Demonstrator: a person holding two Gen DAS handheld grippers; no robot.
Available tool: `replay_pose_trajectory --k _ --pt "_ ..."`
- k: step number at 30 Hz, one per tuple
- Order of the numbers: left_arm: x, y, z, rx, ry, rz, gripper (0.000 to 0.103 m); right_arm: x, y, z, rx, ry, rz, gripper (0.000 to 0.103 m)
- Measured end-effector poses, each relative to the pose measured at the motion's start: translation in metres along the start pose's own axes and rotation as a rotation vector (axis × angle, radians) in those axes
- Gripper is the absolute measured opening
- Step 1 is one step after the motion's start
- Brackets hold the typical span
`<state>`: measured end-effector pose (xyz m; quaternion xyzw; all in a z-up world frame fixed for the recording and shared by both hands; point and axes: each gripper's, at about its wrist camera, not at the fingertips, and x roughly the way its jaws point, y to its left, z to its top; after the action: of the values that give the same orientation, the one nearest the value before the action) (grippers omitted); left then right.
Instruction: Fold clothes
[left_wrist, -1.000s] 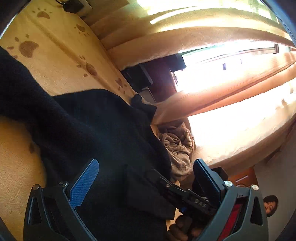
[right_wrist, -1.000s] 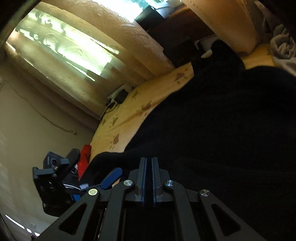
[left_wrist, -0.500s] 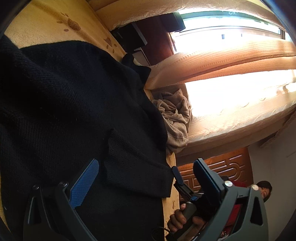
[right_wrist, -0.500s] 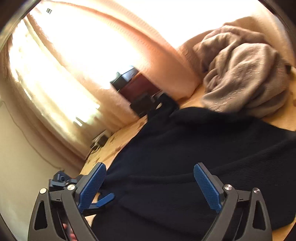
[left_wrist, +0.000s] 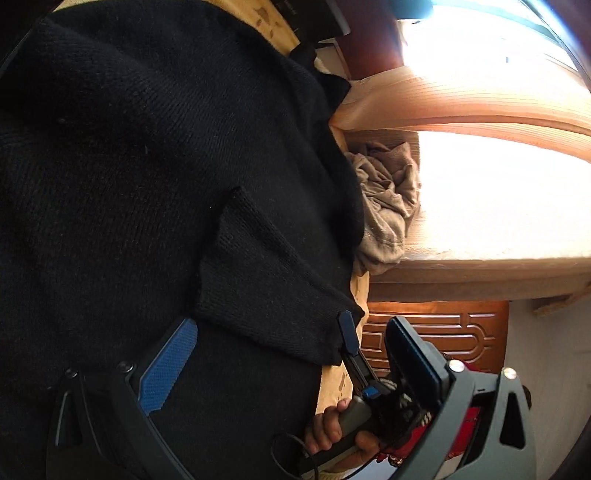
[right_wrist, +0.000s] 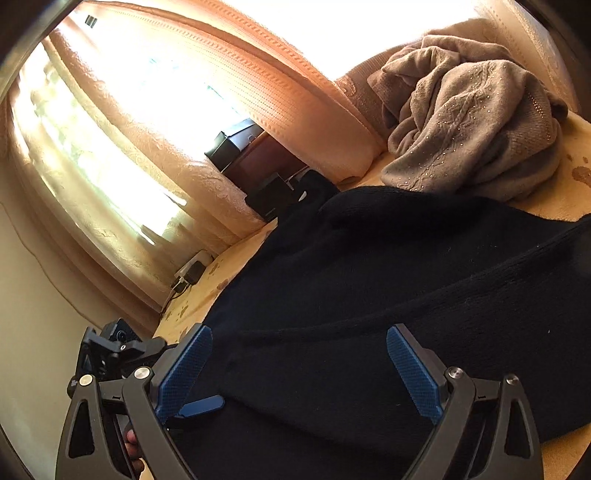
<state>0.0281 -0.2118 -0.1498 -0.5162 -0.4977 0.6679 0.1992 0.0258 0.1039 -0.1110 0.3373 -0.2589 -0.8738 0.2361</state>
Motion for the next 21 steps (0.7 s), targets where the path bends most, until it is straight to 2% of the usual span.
replay_pose_trajectory --k 7,12,14,16,18,19,21 --pt "0.011 -0.003 0.005 -0.067 -0.006 0.056 0.103 -0.01 -0.001 0.001 0.005 -0.044 -0.015 0.098" --pt "0.011 -0.007 0.0 -0.003 -0.037 0.082 0.102 -0.01 -0.006 0.002 0.03 -0.036 -0.011 0.098" --pt "0.009 -0.007 -0.005 0.027 -0.056 0.094 0.097 -0.009 -0.006 0.002 0.034 -0.038 -0.01 0.098" --pt "0.007 -0.006 -0.009 0.052 -0.067 0.114 0.078 -0.009 -0.007 0.001 0.04 -0.044 -0.016 0.098" --pt "0.009 0.002 -0.009 0.051 -0.051 0.101 0.02 -0.009 -0.008 0.001 0.051 -0.044 -0.014 0.098" --pt "0.011 0.007 -0.009 0.039 -0.045 0.102 0.013 -0.009 -0.009 0.001 0.055 -0.043 -0.012 0.098" --pt "0.017 0.014 -0.011 0.032 -0.04 0.105 0.007 -0.009 -0.009 0.001 0.059 -0.046 -0.012 0.098"
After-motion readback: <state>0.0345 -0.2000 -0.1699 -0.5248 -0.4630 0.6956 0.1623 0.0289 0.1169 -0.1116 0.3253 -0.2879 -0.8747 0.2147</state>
